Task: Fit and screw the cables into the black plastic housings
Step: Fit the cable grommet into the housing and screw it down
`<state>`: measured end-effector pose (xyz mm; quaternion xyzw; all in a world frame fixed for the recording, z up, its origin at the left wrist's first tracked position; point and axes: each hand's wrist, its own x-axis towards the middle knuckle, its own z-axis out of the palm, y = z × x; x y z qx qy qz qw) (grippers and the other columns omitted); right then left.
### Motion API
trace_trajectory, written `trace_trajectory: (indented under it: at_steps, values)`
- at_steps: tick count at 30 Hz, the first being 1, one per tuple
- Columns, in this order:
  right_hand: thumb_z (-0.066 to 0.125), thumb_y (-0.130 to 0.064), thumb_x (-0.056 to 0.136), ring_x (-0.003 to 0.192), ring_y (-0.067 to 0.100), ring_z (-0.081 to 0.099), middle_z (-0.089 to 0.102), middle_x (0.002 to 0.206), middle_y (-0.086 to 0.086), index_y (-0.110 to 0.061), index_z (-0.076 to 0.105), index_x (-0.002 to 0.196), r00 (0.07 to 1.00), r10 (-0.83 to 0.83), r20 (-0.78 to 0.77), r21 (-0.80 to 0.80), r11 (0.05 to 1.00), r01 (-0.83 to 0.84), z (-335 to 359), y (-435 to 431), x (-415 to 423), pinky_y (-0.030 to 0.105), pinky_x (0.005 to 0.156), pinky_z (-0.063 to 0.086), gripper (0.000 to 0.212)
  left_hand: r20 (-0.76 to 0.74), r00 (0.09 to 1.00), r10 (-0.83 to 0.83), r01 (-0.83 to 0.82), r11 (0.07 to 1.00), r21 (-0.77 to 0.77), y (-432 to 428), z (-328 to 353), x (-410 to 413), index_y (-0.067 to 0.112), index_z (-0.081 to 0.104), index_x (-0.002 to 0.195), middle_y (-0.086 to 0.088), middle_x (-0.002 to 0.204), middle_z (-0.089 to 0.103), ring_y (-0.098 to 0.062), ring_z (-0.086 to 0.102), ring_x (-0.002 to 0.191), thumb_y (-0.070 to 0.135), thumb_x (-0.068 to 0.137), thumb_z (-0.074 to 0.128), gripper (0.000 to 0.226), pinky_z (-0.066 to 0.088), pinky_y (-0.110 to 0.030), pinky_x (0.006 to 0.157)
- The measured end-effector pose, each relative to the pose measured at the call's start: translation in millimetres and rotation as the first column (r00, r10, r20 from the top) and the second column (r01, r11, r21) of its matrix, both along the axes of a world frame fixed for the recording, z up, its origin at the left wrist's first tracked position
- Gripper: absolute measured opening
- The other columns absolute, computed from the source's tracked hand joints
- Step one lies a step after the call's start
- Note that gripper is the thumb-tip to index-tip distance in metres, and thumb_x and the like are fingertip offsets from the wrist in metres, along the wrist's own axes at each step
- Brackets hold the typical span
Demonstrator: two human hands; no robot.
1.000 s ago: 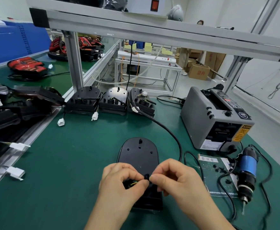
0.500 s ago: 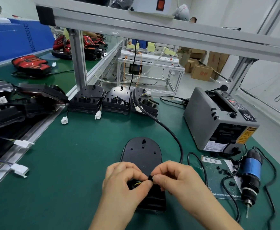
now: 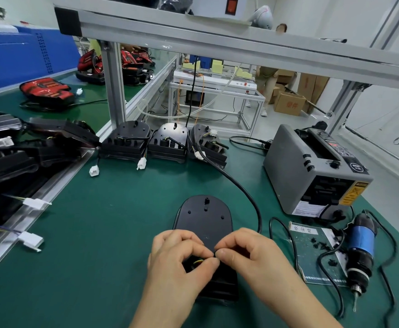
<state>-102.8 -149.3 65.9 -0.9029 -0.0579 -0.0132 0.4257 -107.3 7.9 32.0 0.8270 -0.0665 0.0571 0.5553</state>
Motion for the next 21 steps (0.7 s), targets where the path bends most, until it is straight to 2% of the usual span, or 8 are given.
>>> trace_trajectory:
  at_steps: [2,4,6,10,12,16,19,21]
  values:
    - [0.07,-0.023,0.081,0.083,-0.001,0.057,0.06,0.087,-0.023,-0.039,0.063,0.068,0.999,0.026,0.039,-0.048,0.999,-0.024,1,0,0,0.012,0.071,0.041,0.023,0.012,0.999,-0.046,0.046,0.999,-0.012,4,2,1,0.043,0.068,0.072,0.026,0.099,0.055,0.011,0.034,0.114,0.026,0.07,0.079,0.02,0.028,-0.004,0.083]
    - [0.07,-0.022,0.082,0.082,-0.001,0.056,0.06,0.087,-0.023,-0.038,0.063,0.067,0.998,0.038,0.043,-0.062,0.997,-0.035,1,-1,0,0.011,0.071,0.041,0.023,0.015,0.993,-0.121,0.121,0.992,-0.038,13,5,4,0.047,0.067,0.081,0.026,0.102,0.057,0.01,0.037,0.115,0.029,0.078,0.074,0.02,0.026,0.003,0.079]
    - [0.07,-0.02,0.081,0.076,-0.002,0.056,0.062,0.085,-0.021,-0.035,0.066,0.066,1.0,0.027,-0.014,-0.015,1.0,-0.027,4,-3,1,0.011,0.069,0.041,0.021,0.023,0.983,-0.18,0.181,0.983,-0.041,25,5,5,0.047,0.066,0.09,0.031,0.108,0.054,0.009,0.041,0.115,0.027,0.085,0.066,0.021,0.027,0.003,0.082]
    - [0.071,-0.019,0.081,0.064,-0.007,0.053,0.063,0.07,-0.02,-0.029,0.068,0.068,0.98,0.064,-0.187,0.029,0.998,-0.059,14,-6,8,0.008,0.064,0.04,0.017,0.104,0.959,-0.262,0.258,0.965,0.052,33,-2,5,0.038,0.068,0.085,0.024,0.105,0.06,0.001,0.044,0.12,0.015,0.081,0.072,0.024,0.03,-0.003,0.089]
    - [0.071,-0.018,0.081,0.062,-0.008,0.052,0.063,0.065,-0.019,-0.026,0.068,0.069,0.964,0.094,-0.248,0.029,0.996,-0.089,19,-7,12,0.006,0.062,0.039,0.015,0.14,0.959,-0.248,0.242,0.969,0.056,32,-6,4,0.037,0.069,0.08,0.02,0.101,0.063,-0.002,0.045,0.121,0.017,0.08,0.074,0.021,0.031,-0.005,0.09]
    - [0.071,-0.017,0.083,0.057,-0.007,0.05,0.061,0.061,-0.016,-0.025,0.067,0.07,0.927,0.147,-0.345,0.02,0.989,-0.149,27,-7,19,0.007,0.061,0.039,0.015,0.23,0.949,-0.215,0.2,0.976,0.086,29,-9,4,0.038,0.065,0.091,0.022,0.103,0.061,-0.002,0.045,0.12,0.032,0.077,0.065,0.015,0.031,-0.005,0.091]
    - [0.071,-0.019,0.083,0.06,-0.006,0.052,0.062,0.064,-0.015,-0.025,0.068,0.071,0.912,0.163,-0.377,0.001,0.984,-0.176,31,-7,22,0.007,0.062,0.04,0.014,0.27,0.938,-0.215,0.189,0.975,0.118,26,-10,2,0.039,0.064,0.097,0.022,0.101,0.061,-0.004,0.046,0.118,0.03,0.078,0.064,0.021,0.033,-0.007,0.092]
    - [0.07,-0.02,0.083,0.059,-0.006,0.052,0.062,0.064,-0.015,-0.025,0.068,0.071,0.909,0.164,-0.383,-0.007,0.984,-0.18,32,-7,23,0.006,0.061,0.04,0.014,0.279,0.941,-0.191,0.164,0.98,0.116,24,-11,1,0.038,0.065,0.094,0.022,0.099,0.06,-0.003,0.047,0.115,0.027,0.077,0.064,0.021,0.034,-0.007,0.09]
